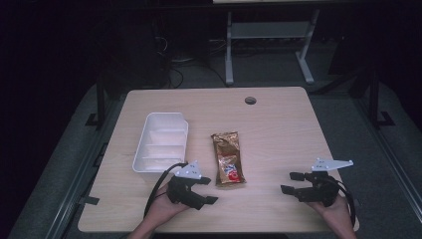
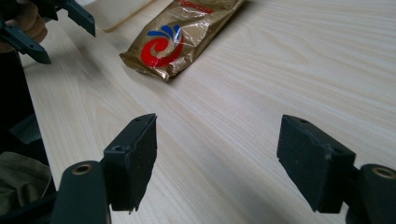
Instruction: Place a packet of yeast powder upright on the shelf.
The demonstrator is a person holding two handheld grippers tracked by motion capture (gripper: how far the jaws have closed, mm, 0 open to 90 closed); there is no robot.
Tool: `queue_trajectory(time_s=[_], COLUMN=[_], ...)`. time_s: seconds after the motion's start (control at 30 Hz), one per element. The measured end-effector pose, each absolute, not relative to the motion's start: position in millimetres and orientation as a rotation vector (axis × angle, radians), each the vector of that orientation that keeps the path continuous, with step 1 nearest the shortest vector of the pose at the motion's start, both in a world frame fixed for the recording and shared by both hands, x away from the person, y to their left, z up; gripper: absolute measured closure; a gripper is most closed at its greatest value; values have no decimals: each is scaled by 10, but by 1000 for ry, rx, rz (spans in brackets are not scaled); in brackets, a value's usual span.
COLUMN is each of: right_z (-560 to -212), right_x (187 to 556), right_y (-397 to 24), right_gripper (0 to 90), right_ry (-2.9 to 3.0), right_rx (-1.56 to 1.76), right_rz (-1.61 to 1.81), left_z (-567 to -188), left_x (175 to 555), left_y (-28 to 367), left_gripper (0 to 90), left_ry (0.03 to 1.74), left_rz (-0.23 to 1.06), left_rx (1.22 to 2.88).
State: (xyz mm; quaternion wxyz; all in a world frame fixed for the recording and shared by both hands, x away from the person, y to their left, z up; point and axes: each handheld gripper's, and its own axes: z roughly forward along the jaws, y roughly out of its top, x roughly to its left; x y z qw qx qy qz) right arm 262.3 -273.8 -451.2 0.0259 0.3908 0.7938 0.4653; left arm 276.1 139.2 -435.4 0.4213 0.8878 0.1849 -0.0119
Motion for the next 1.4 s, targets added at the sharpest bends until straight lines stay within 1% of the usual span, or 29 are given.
queue_trajectory(time_s=[0.33,0.57,0.7,0.77,0.97,1.1,1.27,1.4], right_z=[-4560,-4535,-4514,-4498,-4416,-4356,-4266,-4160], right_x=[2705,2788,2859,2899,3081,3261,3477,3637], right_y=[-2799,-2820,-2802,-2795,-2722,-2637,-2506,-2412], right_gripper=[263,252,253,253,254,249,251,265], right_ry=[2446,2433,2455,2464,2489,2519,2567,2587], right_rx=[1252,1264,1250,1248,1228,1215,1179,1142], right_rz=[1423,1415,1396,1394,1400,1373,1328,1308], left_z=[-4363,-4388,-4369,-4321,-4326,-4319,-4305,-4306], left_x=[2841,2903,2878,2830,2914,2986,3032,3075], left_y=[1318,1230,1195,1147,1101,1062,982,947], left_gripper=[353,404,440,468,543,599,647,691], left_ry=[487,509,526,507,542,555,565,568], left_rz=[12,12,-13,35,31,19,-7,20], left_rx=[2232,2240,2236,2253,2280,2274,2283,2300])
